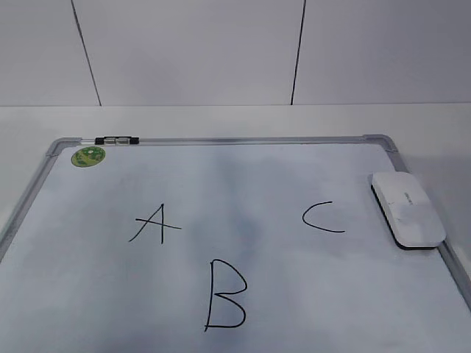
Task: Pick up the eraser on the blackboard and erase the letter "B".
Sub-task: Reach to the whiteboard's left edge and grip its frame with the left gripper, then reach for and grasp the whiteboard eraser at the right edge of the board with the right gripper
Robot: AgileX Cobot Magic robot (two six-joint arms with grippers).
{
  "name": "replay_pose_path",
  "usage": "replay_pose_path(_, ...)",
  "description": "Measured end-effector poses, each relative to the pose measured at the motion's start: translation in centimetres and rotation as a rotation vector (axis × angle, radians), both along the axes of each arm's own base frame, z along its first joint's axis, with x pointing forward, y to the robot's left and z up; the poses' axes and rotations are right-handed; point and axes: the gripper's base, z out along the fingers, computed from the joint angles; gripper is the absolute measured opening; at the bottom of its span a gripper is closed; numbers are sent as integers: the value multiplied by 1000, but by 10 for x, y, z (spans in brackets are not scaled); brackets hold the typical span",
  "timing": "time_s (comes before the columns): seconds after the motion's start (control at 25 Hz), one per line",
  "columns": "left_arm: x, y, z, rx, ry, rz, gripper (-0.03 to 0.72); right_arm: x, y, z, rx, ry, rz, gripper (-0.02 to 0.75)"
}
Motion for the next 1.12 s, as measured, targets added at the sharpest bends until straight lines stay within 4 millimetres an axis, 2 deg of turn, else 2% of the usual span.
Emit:
replay_pose_path(0.2,37,1,-20,20,24,-1,218,9,1,0,4,9,4,494)
replay_pose_path(0.32,50,2,-37,26,50,-1,218,12,2,-3,6,19,4,494)
replay_pose_path(0.6,65,2,-72,32,110,1,218,19,3,-8,16,31,0,494)
replay_pose_path(0.92,75,3,-96,36,131,5,218,26,6,-14,38,44,-7,494)
replay_pose_path(1.12,78,3,-103,44,127,2,218,28,7,-13,48,40,-7,494)
